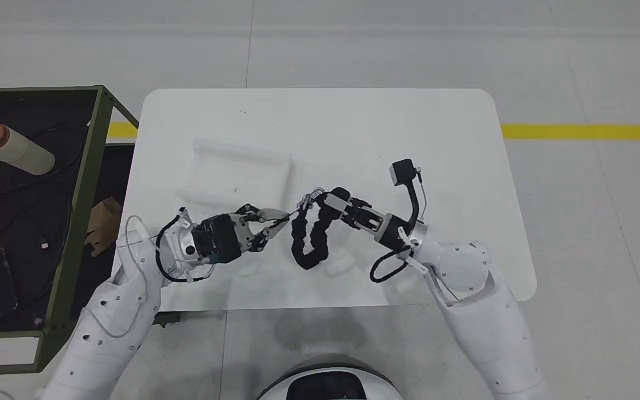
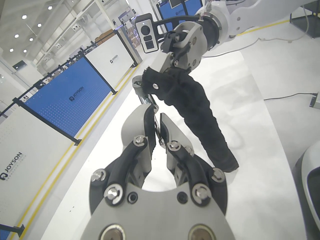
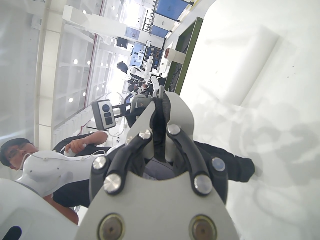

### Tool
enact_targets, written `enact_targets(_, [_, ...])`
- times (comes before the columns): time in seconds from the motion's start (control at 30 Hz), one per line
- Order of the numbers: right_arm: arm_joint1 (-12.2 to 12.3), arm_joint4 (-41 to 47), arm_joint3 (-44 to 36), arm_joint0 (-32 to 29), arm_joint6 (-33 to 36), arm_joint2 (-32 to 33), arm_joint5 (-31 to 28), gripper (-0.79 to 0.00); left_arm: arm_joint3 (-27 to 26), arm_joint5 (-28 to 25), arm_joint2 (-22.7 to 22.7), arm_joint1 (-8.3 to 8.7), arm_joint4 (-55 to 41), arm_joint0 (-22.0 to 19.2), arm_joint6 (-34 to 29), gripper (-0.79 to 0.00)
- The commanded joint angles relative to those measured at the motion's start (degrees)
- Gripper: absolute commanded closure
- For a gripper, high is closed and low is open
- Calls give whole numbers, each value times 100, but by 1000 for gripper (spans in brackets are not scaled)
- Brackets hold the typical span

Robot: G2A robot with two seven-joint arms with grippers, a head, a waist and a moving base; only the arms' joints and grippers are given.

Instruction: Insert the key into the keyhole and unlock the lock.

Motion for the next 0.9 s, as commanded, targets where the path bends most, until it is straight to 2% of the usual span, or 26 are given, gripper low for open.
enact_targets(0.0, [12,-121,5,6,-61,20,24,0,114,38,-9,-2,-188,-7,138,-785])
enact_targets(0.1, [39,-738,-83,-31,-436,102,107,0,114,38,-9,-2,-188,-7,138,-785])
enact_targets(0.27, [81,-2390,-459,-235,-1466,208,527,0,114,38,-9,-2,-188,-7,138,-785])
enact_targets(0.4, [115,-4779,-863,-429,-2477,45,1158,0,114,38,-9,-2,-188,-7,138,-785])
enact_targets(0.53, [139,-7014,-1047,-549,-3119,-390,1477,0,114,38,-9,-2,-188,-7,138,-785])
enact_targets(0.6, [167,-8481,-986,-556,-3401,-623,1606,0,114,38,-9,-2,-188,-7,138,-785])
enact_targets(0.8, [140,-11102,-435,-493,-3658,-1315,2189,0,114,38,-9,-2,-188,-7,138,-785])
enact_targets(0.87, [106,-11553,-123,-421,-3383,-1481,2276,0,114,38,-9,-2,-188,-7,138,-785])
